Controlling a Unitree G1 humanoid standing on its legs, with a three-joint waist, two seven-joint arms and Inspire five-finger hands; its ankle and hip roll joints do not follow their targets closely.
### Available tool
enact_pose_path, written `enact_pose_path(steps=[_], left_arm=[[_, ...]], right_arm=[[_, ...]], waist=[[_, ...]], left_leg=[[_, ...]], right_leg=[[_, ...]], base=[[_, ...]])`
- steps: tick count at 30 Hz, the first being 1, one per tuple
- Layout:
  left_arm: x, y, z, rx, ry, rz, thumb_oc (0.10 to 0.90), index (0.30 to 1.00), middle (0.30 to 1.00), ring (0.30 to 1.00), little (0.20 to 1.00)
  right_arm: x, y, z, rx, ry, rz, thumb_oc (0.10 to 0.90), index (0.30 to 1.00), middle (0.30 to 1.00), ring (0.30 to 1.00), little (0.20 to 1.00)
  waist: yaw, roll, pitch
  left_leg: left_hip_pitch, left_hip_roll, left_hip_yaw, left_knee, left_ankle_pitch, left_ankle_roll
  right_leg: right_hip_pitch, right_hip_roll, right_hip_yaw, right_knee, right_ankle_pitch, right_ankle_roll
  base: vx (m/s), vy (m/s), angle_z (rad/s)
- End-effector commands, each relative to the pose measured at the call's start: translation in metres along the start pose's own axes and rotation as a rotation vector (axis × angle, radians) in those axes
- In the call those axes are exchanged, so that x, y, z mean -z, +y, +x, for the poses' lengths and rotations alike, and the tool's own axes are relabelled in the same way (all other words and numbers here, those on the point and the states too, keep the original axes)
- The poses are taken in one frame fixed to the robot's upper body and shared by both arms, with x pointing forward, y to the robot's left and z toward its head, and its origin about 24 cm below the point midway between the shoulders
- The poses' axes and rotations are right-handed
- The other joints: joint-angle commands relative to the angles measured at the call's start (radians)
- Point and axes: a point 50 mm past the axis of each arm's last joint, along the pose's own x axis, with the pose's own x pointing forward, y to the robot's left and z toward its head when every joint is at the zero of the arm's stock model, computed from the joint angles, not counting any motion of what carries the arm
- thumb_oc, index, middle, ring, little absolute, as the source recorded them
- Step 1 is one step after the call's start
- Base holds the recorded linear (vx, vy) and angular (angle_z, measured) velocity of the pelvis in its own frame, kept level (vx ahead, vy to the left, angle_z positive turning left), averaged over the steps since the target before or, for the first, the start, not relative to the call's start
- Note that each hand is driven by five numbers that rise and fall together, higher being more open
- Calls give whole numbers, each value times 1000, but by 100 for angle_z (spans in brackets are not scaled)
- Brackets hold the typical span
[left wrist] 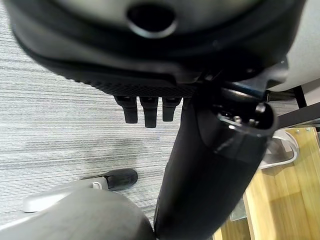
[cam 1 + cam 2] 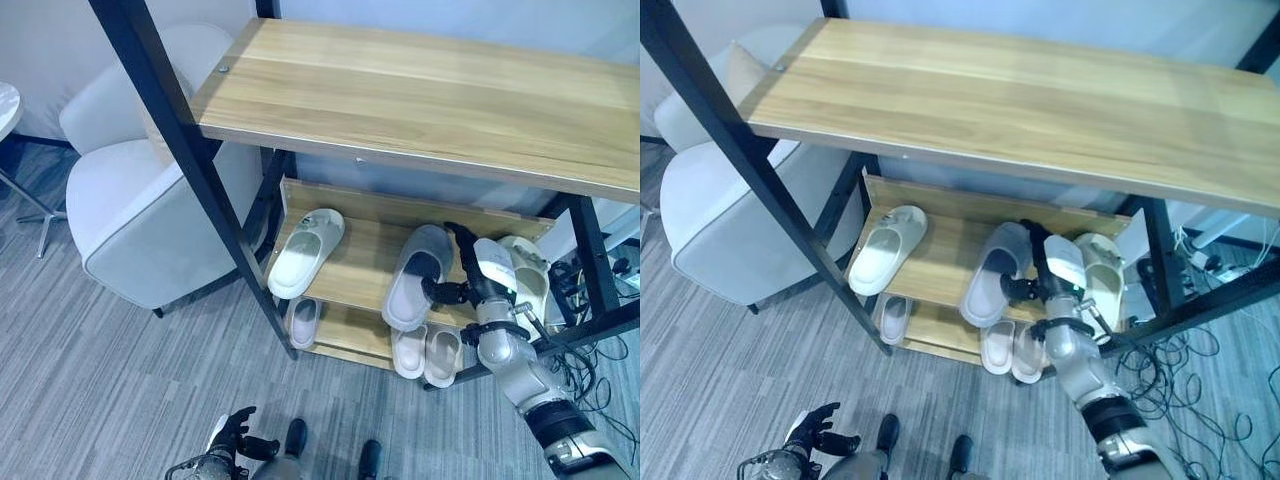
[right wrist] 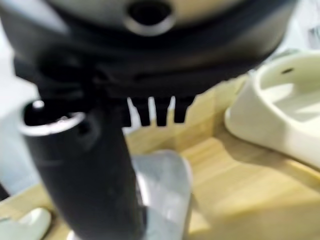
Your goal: Arrange the slippers neatly on the shoe rack.
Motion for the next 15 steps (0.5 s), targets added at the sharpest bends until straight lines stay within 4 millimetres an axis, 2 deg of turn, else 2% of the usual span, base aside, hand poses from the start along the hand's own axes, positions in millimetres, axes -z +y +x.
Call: enact_pose_path(steps=[1,2,3,4,8,15], left_arm=[[9,-28,-3,95,32,62,800,900,900,900,900],[8,-27,-3,94,32,61,800,900,900,900,900],[8,-28,-3,95,32,61,800,900,900,900,900],[8,-28,-3,93,30,59,800,900,900,900,900],[10,-29,-3,91,42,53,800,900,900,900,900],[14,-27,-4,87,59,48,800,900,900,900,900]], right_arm=[[-32,-46,38,210,-118,11,590,585,585,585,585],[-33,-46,38,211,-119,11,562,542,542,542,542],[-34,-46,41,210,-116,12,467,401,401,401,401],[-34,-46,43,207,-112,15,400,300,300,300,300],[-40,-44,47,196,-117,42,400,300,300,300,300],[-42,-41,36,176,-153,50,400,300,300,300,300]], waist=[[45,-16,-19],[44,-15,-19],[47,-15,-19],[48,-15,-19],[49,-17,-25],[41,-18,-39]], left_leg=[[5,-42,6,3,-108,14],[5,-42,6,3,-108,14],[4,-41,4,3,-107,14],[3,-41,4,3,-107,13],[7,-42,1,3,-108,11],[26,-39,0,3,-117,10]], right_leg=[[9,-20,29,14,-99,44],[8,-20,30,14,-99,44],[8,-19,29,14,-99,43],[7,-20,29,14,-99,43],[12,-17,29,14,-103,40],[30,-14,25,14,-113,36]], base=[[0,0,0],[0,0,0],[0,0,0],[0,0,0],[3,-1,1],[23,-18,5]])
